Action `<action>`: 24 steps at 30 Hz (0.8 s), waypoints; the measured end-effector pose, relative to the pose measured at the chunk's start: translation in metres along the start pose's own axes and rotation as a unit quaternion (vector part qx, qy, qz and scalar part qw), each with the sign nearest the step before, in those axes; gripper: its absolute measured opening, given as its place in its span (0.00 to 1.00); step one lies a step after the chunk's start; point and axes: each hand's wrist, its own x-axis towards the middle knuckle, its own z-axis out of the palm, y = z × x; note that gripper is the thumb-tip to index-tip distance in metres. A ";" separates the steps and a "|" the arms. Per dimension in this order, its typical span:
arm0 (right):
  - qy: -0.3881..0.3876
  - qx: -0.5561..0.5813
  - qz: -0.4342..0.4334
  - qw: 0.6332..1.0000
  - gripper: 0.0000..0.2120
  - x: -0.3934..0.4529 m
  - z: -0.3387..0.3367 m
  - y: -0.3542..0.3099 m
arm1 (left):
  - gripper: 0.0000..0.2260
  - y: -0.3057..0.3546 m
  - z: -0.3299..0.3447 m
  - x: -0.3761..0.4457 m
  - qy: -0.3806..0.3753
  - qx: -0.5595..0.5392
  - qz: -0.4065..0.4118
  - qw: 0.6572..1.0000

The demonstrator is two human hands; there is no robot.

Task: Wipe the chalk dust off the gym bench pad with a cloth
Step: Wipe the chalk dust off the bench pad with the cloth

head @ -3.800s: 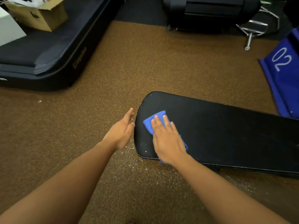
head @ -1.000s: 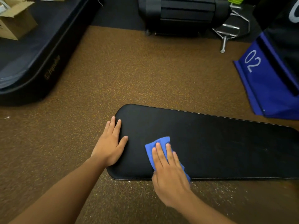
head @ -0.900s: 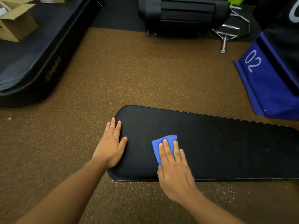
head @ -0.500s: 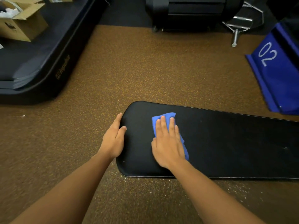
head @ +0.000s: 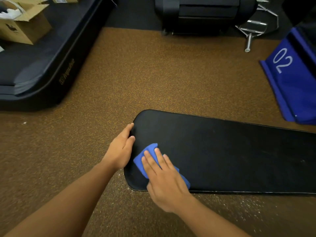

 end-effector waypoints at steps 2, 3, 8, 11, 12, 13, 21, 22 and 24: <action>0.001 0.017 0.052 0.998 0.31 0.017 -0.001 -0.013 | 0.25 -0.005 0.001 0.000 -0.023 0.048 0.014 0.998; 0.002 0.022 0.074 0.997 0.31 0.026 -0.002 -0.021 | 0.26 -0.006 0.001 0.000 -0.030 0.059 0.016 0.998; -0.023 0.000 0.021 1.000 0.31 0.044 -0.003 -0.043 | 0.26 -0.007 -0.001 0.001 -0.012 0.047 0.024 0.999; -0.045 0.001 -0.096 0.994 0.29 0.032 -0.003 -0.039 | 0.26 -0.005 -0.001 0.001 -0.015 0.031 0.017 0.999; -0.049 0.007 -0.119 0.992 0.29 0.027 -0.002 -0.034 | 0.26 -0.004 -0.001 0.000 -0.020 0.028 0.013 0.999; -0.045 0.008 -0.132 0.990 0.29 0.022 -0.002 -0.028 | 0.26 -0.004 -0.002 0.000 -0.024 0.028 0.011 0.999; 0.000 0.051 0.107 0.993 0.30 0.015 -0.010 0.022 | 0.28 -0.001 -0.002 -0.002 -0.036 0.046 0.006 0.998; 0.012 0.052 0.158 0.986 0.30 0.022 -0.012 0.021 | 0.28 0.000 -0.001 -0.003 -0.034 0.046 -0.002 0.998; 0.011 0.052 0.230 0.972 0.30 0.037 -0.013 0.016 | 0.27 0.002 0.001 -0.005 -0.029 0.046 -0.013 0.998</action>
